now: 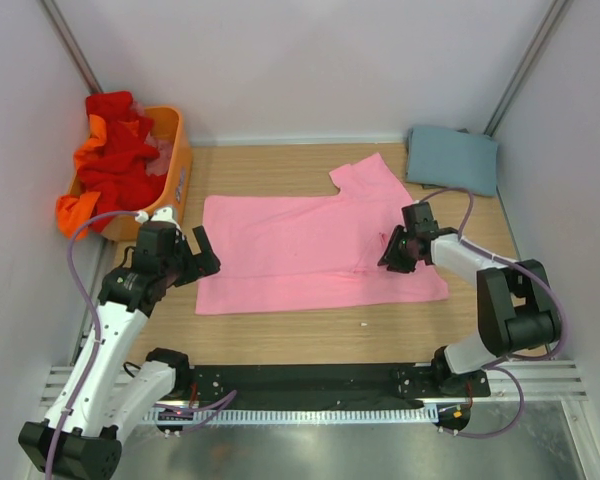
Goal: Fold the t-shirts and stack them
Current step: Fold the tshirt
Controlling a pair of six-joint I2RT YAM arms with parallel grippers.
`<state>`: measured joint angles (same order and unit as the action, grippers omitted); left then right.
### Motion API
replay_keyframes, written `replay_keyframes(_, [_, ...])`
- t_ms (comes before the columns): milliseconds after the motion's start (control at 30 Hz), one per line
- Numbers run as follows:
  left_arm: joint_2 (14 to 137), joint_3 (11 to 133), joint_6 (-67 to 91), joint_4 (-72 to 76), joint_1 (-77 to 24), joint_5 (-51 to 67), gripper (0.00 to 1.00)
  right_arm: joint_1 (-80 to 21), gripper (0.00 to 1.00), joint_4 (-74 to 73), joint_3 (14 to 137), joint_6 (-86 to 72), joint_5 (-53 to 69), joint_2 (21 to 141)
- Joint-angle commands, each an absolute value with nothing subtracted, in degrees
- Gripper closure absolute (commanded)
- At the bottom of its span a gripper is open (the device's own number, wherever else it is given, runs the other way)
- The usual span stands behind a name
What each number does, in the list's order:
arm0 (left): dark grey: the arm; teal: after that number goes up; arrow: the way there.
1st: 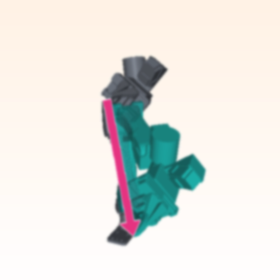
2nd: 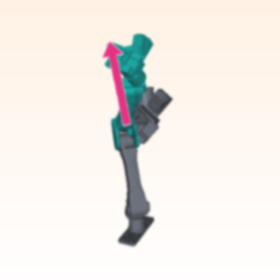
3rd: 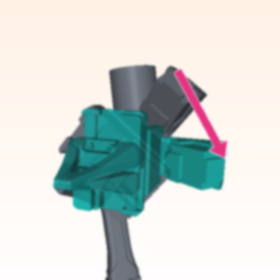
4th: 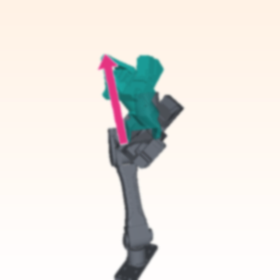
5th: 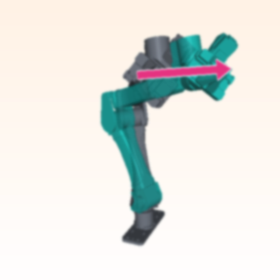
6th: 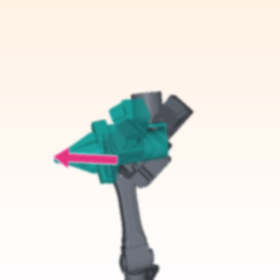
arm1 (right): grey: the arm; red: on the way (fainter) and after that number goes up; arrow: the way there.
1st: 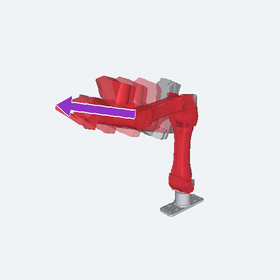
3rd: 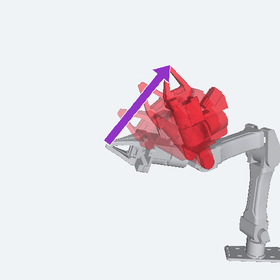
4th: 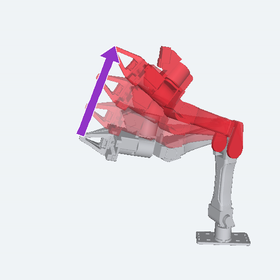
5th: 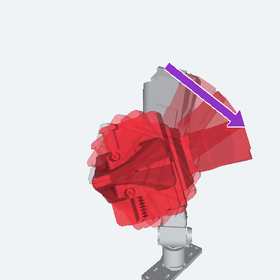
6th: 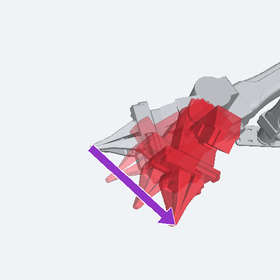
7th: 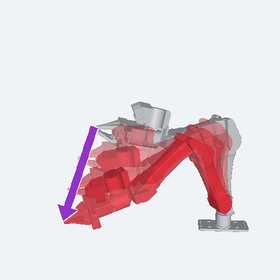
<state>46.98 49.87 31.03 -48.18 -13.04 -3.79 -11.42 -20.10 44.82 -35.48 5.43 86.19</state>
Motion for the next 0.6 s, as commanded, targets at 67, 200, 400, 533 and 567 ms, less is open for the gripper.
replay_keyframes(67, [46.14,50.1,30.23,-45.79,-12.74,-2.64,0.0,-12.13,0.69,-18.11,46.58,-35.33,4.48,87.36])
replay_keyframes(200, [46.14,50.1,30.23,-45.7,-12.75,-2.55,0.0,-12.48,0.85,-18.1,46.67,-35.42,4.57,87.63])
replay_keyframes(400, [46.06,50.1,30.23,-45.7,-12.74,-2.55,0.0,-13.8,0.97,-19.86,49.56,-35.86,4.31,86.66])
replay_keyframes(533, [45.97,50.1,30.15,-45.79,-12.74,-2.64,0.0,-15.64,0.98,-22.32,54.75,-35.86,3.87,88.24])
replay_keyframes(567, [45.79,50.1,30.15,-45.79,-12.74,-2.64,0.0,-15.91,0.97,-22.67,57.02,-35.86,3.78,89.46])
